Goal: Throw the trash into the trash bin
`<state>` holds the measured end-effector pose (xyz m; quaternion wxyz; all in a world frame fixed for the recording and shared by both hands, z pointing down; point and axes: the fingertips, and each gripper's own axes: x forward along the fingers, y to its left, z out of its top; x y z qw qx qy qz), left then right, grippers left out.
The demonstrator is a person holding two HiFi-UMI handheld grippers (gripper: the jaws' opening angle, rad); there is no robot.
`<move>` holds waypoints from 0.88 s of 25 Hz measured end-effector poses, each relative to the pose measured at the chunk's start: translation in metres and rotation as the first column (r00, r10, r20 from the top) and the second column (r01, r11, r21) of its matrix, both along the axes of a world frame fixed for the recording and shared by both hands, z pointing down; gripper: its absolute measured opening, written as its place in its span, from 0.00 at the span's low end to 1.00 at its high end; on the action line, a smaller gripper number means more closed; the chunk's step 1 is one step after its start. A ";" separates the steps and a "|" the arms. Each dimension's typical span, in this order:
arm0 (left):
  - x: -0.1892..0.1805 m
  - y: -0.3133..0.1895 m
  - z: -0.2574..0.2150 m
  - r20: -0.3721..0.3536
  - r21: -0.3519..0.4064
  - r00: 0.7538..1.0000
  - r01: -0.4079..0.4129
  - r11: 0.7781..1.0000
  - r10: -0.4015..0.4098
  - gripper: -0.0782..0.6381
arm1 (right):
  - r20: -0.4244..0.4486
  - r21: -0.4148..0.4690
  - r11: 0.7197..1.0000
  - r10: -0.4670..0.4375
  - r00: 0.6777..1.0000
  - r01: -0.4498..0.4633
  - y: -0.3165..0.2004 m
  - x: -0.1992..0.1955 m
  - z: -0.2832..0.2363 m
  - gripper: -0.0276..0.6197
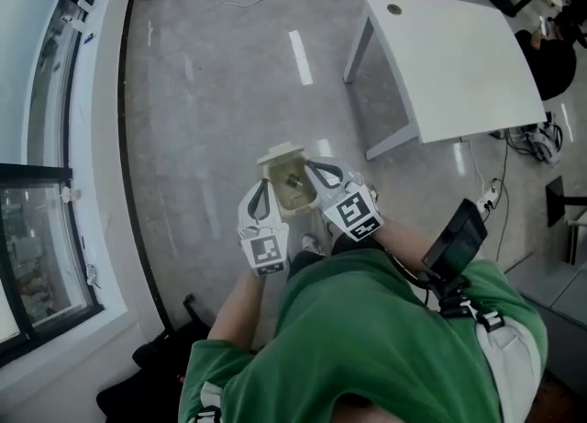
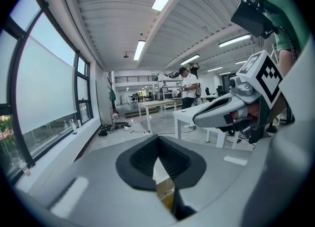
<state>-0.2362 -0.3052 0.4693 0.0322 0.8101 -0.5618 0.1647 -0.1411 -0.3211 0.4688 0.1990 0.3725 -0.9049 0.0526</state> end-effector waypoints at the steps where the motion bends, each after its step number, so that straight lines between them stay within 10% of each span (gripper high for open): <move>1: 0.000 0.001 -0.007 -0.004 0.017 1.000 0.000 1.000 0.000 0.12 | 0.007 0.007 1.000 0.003 1.000 -0.003 0.001 0.001 -0.006 0.05; 22: -0.005 0.040 -0.079 -0.035 0.147 0.999 -0.027 0.989 0.033 0.12 | 0.120 0.104 0.993 0.048 0.992 -0.060 0.048 0.001 -0.085 0.05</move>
